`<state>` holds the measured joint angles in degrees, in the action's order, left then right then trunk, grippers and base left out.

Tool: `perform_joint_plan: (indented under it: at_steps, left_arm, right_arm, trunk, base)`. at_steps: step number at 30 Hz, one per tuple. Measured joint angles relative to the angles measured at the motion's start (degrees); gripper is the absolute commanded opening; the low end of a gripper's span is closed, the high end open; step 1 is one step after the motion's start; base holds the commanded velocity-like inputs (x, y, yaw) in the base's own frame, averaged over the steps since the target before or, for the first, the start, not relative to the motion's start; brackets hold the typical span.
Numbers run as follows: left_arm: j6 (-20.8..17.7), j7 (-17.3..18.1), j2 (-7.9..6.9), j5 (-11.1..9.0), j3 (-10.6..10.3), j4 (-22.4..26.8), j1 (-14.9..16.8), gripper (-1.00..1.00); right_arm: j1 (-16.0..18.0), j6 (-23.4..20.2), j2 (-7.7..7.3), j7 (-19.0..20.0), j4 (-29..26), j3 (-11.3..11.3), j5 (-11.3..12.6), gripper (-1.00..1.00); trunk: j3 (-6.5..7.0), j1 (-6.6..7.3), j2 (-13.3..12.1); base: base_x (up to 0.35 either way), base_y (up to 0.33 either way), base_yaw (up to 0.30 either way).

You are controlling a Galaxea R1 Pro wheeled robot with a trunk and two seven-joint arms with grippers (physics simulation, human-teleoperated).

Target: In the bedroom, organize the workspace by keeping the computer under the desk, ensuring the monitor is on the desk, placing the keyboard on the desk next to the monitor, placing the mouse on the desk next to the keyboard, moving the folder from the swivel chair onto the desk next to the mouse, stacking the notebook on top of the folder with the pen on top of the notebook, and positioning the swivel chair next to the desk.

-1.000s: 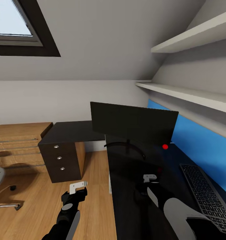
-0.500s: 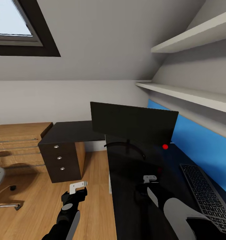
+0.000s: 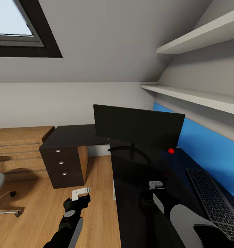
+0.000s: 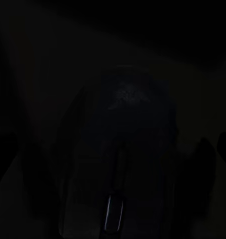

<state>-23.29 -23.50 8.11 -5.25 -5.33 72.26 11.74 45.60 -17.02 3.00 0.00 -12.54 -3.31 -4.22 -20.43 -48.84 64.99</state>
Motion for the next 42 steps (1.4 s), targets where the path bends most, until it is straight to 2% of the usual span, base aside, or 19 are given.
perform_joint_plan:
  at_steps: [11,12,38,39,42]
  left_arm:
    - [0.0,0.1,0.0,0.0,0.0,0.0,0.0,1.0]
    - [0.0,0.1,0.0,0.0,0.0,0.0,0.0,1.0]
    - [0.0,0.3,0.0,0.0,0.0,0.0,0.0,1.0]
    - [0.0,0.5,-0.16,-0.1,0.1,0.0,0.0,1.0]
    - [0.0,0.5,-0.17,-0.1,0.2,0.0,0.0,1.0]
  right_arm:
    - [0.0,0.0,-0.05,0.0,0.0,0.0,0.0,1.0]
    - [0.0,0.0,-0.05,0.0,0.0,0.0,0.0,-1.0]
    - [0.0,0.5,-0.05,0.1,-0.4,0.0,-0.2,-1.0]
    - [0.0,0.8,0.02,0.0,-2.4,0.2,-0.3,-1.0]
    - [0.0,0.8,0.03,0.0,-2.9,0.2,-0.3,-1.0]
  trunk:
    - [0.0,0.0,0.0]
    - [0.0,0.0,0.0]
    - [0.0,0.0,0.0]
    - [0.18,0.22,-0.4]
    - [0.71,0.87,-1.6]
  base:
    - [0.0,0.0,0.0]
    - [0.0,0.0,0.0]
    - [0.0,0.0,0.0]
    - [0.0,0.0,0.0]
    - [0.0,0.0,0.0]
